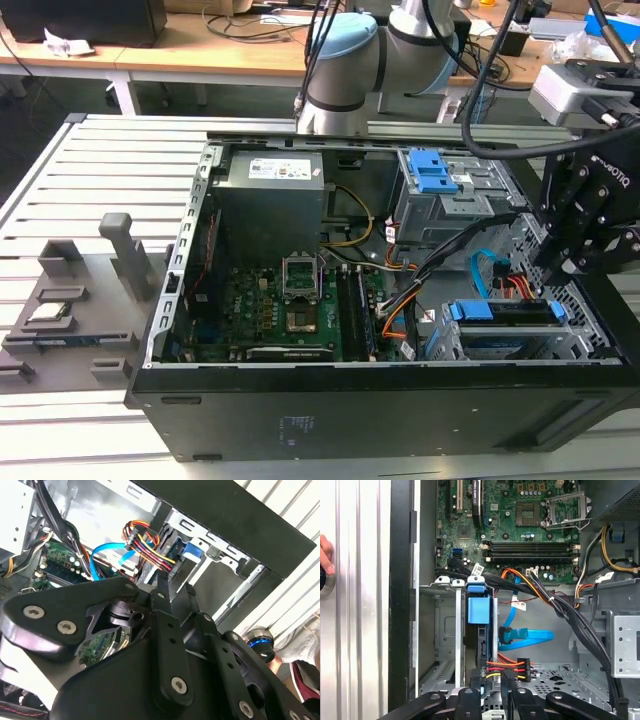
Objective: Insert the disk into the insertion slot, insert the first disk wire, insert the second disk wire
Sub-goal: 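Insert the second disk wire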
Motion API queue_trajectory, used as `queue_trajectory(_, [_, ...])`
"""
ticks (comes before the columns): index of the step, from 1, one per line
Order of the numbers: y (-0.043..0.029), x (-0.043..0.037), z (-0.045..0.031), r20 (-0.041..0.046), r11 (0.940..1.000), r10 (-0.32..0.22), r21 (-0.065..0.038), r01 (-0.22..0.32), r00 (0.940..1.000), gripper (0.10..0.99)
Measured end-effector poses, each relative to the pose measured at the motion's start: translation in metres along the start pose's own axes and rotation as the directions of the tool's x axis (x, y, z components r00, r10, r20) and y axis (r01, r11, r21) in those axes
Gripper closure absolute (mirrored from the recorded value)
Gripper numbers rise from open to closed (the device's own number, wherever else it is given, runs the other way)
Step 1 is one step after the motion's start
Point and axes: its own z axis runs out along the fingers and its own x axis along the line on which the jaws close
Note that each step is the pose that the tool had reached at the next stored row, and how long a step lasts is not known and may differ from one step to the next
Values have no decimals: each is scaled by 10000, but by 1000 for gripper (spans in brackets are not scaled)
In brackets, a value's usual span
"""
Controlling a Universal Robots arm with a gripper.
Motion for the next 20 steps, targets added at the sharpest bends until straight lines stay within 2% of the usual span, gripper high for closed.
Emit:
queue_trajectory(3, [107, -75, 1, 3, 10000, 0, 0, 0, 10000, 784])
queue_trajectory(5, [142, -86, 1, 1, 10000, 1, 1, -1, 10000, 784])
queue_trajectory(10, [397, -82, 23, 3, 10000, 1, 11, -1, 10000, 784])
queue_trajectory(18, [412, -84, 52, 1, 10000, 1, 11, -1, 10000, 784])
queue_trajectory(19, [412, -84, 53, 1, 10000, 1, 11, -1, 10000, 867])
queue_trajectory(20, [412, -84, 54, 2, 10000, 2, 12, -2, 10000, 867])
